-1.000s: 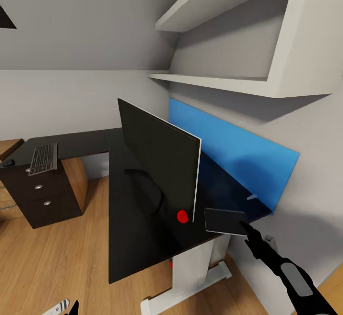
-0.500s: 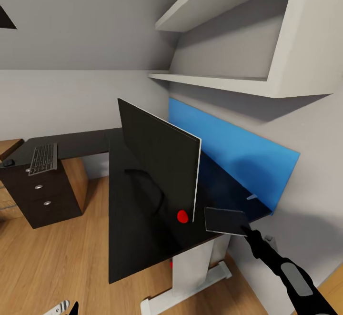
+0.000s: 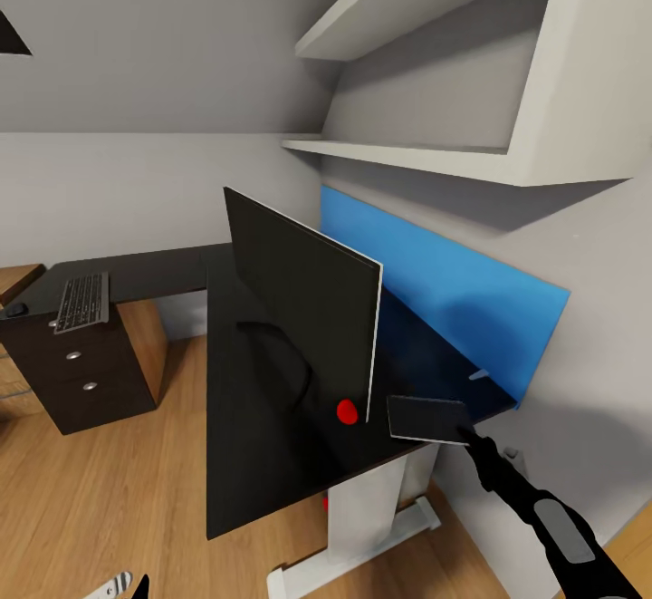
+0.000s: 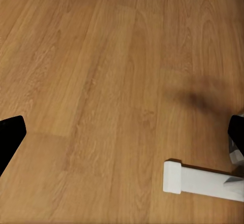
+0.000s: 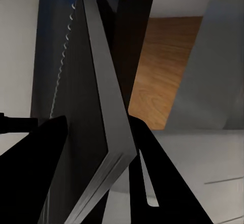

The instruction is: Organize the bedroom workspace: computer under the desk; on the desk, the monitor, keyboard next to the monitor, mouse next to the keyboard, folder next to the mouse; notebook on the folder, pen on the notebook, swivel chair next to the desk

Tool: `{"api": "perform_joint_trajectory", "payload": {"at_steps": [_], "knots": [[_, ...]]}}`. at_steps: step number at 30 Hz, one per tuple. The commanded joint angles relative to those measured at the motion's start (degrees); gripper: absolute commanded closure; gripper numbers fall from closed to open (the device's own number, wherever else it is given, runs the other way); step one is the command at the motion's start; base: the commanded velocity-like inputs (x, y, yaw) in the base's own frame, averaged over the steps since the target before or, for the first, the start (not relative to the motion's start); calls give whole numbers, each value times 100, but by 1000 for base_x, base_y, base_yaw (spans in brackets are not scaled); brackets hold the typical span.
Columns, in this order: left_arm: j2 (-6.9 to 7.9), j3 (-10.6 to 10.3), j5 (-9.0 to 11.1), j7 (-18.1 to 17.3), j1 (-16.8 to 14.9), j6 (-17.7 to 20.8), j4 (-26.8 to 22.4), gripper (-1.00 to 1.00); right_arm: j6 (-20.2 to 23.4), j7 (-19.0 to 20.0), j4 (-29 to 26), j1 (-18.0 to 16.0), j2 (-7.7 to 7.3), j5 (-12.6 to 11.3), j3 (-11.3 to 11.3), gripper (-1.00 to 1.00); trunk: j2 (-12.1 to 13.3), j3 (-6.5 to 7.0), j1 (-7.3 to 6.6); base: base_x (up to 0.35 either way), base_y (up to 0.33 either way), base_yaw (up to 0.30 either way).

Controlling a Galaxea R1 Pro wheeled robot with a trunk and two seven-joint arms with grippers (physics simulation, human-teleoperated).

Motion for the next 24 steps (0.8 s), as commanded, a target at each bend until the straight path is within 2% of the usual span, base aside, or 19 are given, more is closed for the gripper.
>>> {"api": "perform_joint_trajectory", "payload": {"at_steps": [1,8,24], "knots": [[3,-9,55,22,1,-9,-7,-100,46,0,2,-3,1,-19,-22,100,-3,-5,0,0,0,0],[5,-10,45,15,1,-11,140,-100,45,0,2,-3,0,-19,-24,100,-3,-5,0,-68,0,0],[5,-10,38,15,1,-9,168,-100,45,0,0,-3,15,-15,2,100,-3,-5,0,-324,0,0]]}}
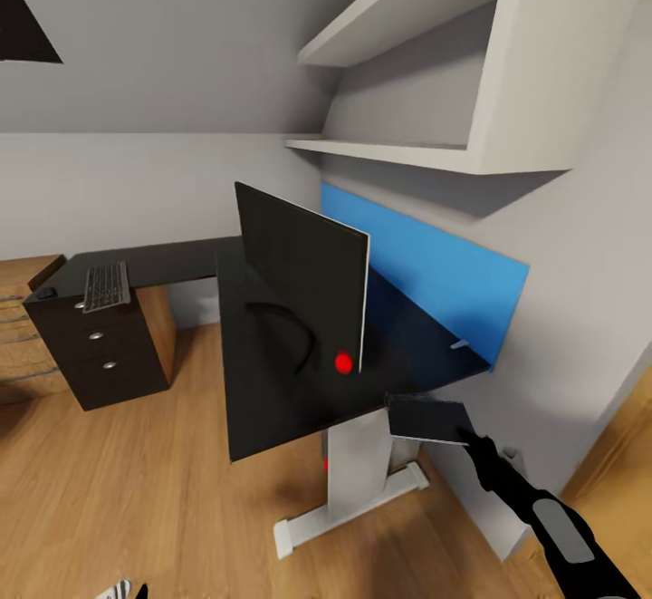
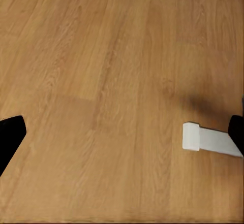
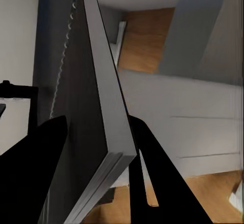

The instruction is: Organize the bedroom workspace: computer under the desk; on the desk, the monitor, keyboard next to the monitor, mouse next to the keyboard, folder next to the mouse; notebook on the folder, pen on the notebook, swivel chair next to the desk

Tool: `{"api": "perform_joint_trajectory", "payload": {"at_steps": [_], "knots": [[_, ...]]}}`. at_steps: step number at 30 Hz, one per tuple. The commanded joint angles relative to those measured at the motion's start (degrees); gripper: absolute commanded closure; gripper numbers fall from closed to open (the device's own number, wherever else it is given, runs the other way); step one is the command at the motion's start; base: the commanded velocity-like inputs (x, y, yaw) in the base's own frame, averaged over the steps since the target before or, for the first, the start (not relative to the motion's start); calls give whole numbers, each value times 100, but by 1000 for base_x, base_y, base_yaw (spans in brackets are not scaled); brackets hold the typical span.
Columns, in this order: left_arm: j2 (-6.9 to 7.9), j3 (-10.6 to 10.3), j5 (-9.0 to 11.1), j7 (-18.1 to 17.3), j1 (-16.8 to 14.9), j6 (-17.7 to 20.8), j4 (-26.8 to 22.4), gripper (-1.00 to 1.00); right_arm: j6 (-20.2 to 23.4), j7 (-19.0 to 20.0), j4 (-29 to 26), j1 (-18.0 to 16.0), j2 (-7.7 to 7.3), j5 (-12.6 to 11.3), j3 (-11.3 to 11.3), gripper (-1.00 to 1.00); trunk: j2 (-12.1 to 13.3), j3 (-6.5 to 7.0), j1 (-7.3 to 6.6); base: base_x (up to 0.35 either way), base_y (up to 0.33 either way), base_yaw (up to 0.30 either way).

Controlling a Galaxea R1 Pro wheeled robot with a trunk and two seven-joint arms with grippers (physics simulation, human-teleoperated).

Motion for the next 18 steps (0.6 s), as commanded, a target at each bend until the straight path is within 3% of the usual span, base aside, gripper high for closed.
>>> {"api": "perform_joint_trajectory", "payload": {"at_steps": [1,7,12,14,15,17,18], "knots": [[2,-11,56,22,1,-9,-8,-100,44,5,4,-2,4,-6,-6,100,-3,-5,-4,-335,0,0],[-1,-17,56,22,1,-9,-8,-100,44,5,-2,-2,85,7,206,100,-3,-5,-4,-336,9,0],[-2,-22,50,22,1,-9,-8,-100,-69,-1,-6,-2,218,25,675,100,-3,-5,-4,-325,116,0],[-2,-24,48,22,1,-9,-8,-100,-248,-2,-6,-2,266,32,913,100,-3,-5,-4,-305,177,0],[-3,-31,47,26,1,-9,-8,-100,-671,-3,-3,-2,329,37,1347,100,-3,-5,-4,-276,218,0],[-6,-33,47,28,1,-9,-8,-100,-847,-3,-3,-2,353,38,1537,100,-3,-5,-4,-265,230,0],[-9,-38,47,30,1,-7,-3,-100,-1229,-12,-1,-2,399,39,2016,100,-3,-5,-4,-218,267,0]]}}
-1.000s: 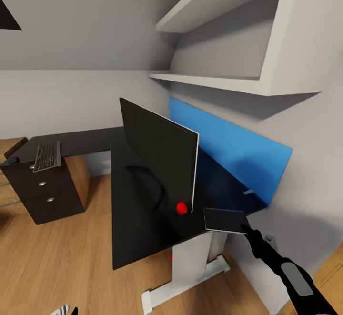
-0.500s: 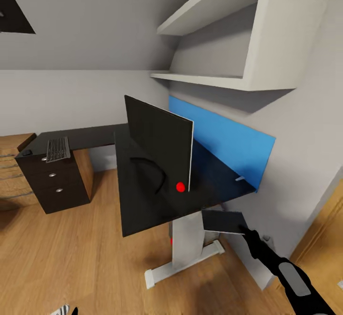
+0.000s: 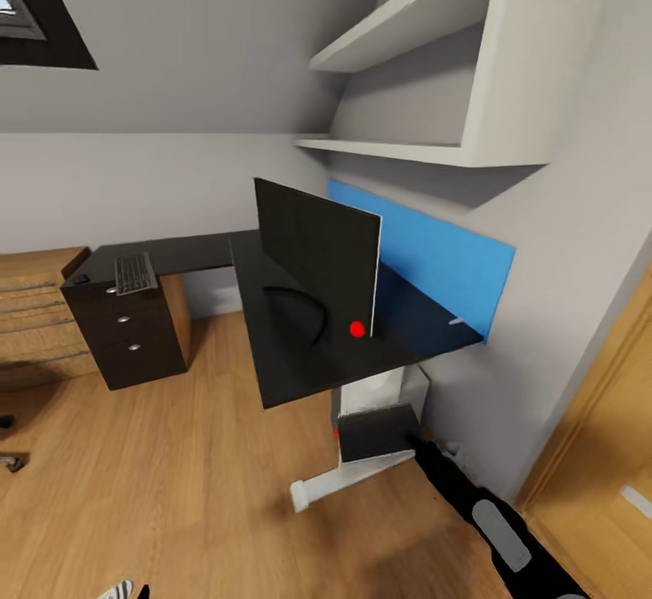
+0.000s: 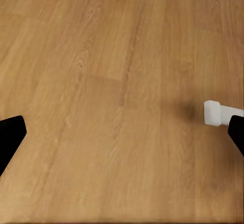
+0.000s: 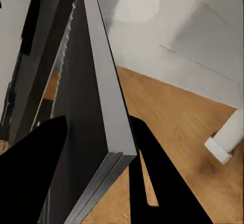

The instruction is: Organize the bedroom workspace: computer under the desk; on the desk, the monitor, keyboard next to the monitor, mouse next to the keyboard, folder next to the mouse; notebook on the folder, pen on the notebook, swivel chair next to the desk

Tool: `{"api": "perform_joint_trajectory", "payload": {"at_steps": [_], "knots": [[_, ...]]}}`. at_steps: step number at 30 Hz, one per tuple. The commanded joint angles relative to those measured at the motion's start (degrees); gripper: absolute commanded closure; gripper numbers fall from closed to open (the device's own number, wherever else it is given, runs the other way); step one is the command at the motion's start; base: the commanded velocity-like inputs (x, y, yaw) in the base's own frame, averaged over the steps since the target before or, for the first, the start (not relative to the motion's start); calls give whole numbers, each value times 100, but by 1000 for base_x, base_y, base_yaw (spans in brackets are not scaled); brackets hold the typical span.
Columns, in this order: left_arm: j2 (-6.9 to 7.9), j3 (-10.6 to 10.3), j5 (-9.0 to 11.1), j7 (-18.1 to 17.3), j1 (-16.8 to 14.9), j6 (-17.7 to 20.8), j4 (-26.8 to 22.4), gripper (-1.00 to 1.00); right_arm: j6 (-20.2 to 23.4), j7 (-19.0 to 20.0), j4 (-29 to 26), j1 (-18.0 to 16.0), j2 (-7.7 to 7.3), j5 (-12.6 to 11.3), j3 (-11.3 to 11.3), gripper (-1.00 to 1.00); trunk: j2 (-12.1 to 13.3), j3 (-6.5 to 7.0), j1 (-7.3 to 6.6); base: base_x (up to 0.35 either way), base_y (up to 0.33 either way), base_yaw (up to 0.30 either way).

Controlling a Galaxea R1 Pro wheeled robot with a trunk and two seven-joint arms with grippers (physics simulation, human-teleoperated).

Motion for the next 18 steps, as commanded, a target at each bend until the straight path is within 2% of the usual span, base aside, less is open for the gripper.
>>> {"api": "perform_joint_trajectory", "payload": {"at_steps": [1,2,5,6,9,10,12,13,14,15,17,18], "knots": [[3,-12,54,21,2,-10,-5,-100,-60,2,1,-6,5,-72,111,100,-3,-4,-2,-208,274,0],[3,-26,54,21,2,-9,-4,-100,-188,-8,4,-6,13,-72,290,100,-3,-4,-2,-189,285,0],[2,-86,54,22,2,-6,-1,-100,-463,-42,16,-6,67,-67,622,100,-3,-4,-2,-154,298,0],[5,-127,54,22,2,-5,4,-100,-608,-78,25,-6,147,-63,771,100,-3,-4,-2,-89,310,0],[8,-225,53,27,2,-4,69,-100,-886,-277,74,-6,379,-23,1029,100,-3,-4,-2,-51,318,0],[9,-272,50,28,2,-3,118,-100,-1003,-458,128,-6,497,53,1150,100,-3,-4,-2,-23,325,0],[10,-303,47,29,2,-3,161,-100,-1101,-689,197,-6,610,192,1266,100,-3,-4,-2,-2,322,0],[8,-336,-21,30,2,-3,205,-100,-1251,-1221,303,-6,863,713,1452,100,-3,-4,-2,81,193,0],[9,-340,-52,30,2,-3,213,-100,-1282,-1359,320,-6,935,888,1482,100,-3,-4,-2,80,155,0],[6,-347,-119,34,2,-3,229,-100,-1338,-1638,346,-6,1081,1279,1525,100,-3,-4,-2,57,99,0],[5,-351,-180,36,2,-3,256,-100,-1387,-1919,365,-6,1220,1700,1552,100,-3,-4,-2,41,71,0],[4,-357,-230,37,2,-3,290,-100,-1424,-2203,376,-6,1352,2140,1574,100,-3,-4,-2,23,41,0]]}}
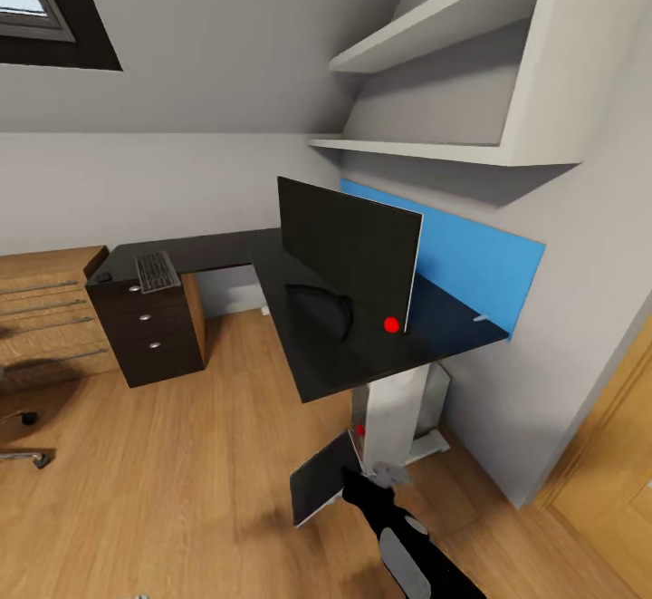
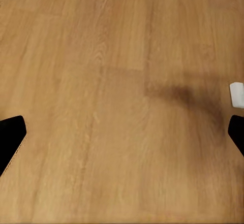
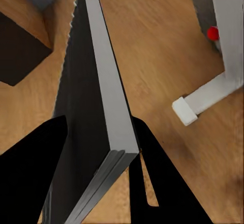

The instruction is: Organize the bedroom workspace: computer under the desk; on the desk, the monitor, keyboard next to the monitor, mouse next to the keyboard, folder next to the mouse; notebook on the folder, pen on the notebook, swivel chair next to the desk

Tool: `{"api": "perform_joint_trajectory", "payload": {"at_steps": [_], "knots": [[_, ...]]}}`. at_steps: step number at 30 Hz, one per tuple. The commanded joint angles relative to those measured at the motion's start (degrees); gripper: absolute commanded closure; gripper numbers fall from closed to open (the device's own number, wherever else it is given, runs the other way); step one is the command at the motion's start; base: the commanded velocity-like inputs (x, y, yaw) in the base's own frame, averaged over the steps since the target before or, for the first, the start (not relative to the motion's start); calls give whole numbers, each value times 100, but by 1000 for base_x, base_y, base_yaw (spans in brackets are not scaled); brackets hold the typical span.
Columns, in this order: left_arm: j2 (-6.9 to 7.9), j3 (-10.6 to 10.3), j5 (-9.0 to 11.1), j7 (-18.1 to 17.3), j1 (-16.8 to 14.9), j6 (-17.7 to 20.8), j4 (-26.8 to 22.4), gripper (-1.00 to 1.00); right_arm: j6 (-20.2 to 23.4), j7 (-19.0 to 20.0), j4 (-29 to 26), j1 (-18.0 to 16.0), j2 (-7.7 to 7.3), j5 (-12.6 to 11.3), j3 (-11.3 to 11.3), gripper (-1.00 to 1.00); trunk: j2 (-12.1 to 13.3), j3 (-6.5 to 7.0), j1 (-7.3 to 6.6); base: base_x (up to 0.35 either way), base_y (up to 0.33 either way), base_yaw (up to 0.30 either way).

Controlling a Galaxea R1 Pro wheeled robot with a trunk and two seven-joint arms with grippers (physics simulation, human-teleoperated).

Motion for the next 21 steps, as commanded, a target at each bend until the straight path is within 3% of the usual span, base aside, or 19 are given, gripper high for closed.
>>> {"api": "perform_joint_trajectory", "payload": {"at_steps": [1,4,7,12,16,21], "knots": [[3,-10,35,21,3,-9,6,-100,-49,-173,9,-8,63,176,37,100,-3,-4,0,19,32,0],[-2,-14,-2,22,3,-8,35,-100,-74,-622,21,-8,239,786,58,100,-3,-4,0,12,21,0],[0,-14,-25,23,3,-8,53,-100,-92,-1148,28,-8,266,1426,72,100,-3,-4,0,6,10,0],[-6,-18,-38,23,3,-8,68,-100,-309,-1661,25,-8,266,1988,95,100,-3,-4,0,2,3,0],[-1,-18,-39,23,3,-8,70,-100,-350,-1810,4,-8,266,2045,159,100,-3,-4,0,0,0,0],[-1,-16,-39,23,3,-8,70,-100,-386,-2142,-30,-8,266,2074,575,100,-3,-4,0,0,0,0]]}}
